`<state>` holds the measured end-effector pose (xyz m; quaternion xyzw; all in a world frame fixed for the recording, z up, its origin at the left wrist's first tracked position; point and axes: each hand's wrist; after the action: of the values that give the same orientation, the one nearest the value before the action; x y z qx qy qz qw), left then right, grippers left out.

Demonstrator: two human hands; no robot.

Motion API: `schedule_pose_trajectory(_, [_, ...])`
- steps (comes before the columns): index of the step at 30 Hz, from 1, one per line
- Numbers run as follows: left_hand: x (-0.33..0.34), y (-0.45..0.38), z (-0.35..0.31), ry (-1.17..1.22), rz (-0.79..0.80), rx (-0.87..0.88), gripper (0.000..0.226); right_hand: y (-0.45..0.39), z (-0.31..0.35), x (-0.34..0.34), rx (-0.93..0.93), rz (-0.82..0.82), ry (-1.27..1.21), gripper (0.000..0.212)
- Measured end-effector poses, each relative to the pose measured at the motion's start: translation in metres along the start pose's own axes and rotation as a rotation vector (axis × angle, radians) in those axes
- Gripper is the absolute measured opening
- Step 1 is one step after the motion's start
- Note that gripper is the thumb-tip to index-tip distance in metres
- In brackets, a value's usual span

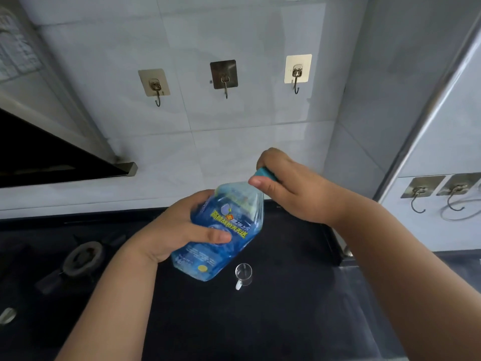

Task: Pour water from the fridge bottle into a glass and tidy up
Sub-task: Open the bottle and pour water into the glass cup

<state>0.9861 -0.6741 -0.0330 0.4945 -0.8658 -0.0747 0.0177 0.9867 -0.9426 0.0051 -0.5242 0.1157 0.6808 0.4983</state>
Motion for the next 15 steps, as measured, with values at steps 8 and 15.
schedule_pose_trajectory(8, [-0.008,-0.006,0.016,-0.216,-0.069,-0.091,0.071,0.01,-0.014,0.007,0.113,0.243,-0.166,0.03])
schedule_pose_trajectory(15, [0.003,-0.016,0.03,-0.238,-0.097,-0.122,0.079,0.011,-0.017,0.028,0.097,0.015,-0.288,0.023])
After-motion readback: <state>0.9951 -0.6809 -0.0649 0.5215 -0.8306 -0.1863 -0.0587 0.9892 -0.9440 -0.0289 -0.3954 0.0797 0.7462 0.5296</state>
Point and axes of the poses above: each hand's wrist, its own y-axis away from the middle knuckle, its own x-axis out of the palm, z = x × y, and after that the axes turned 10 degrees about y, right-handed
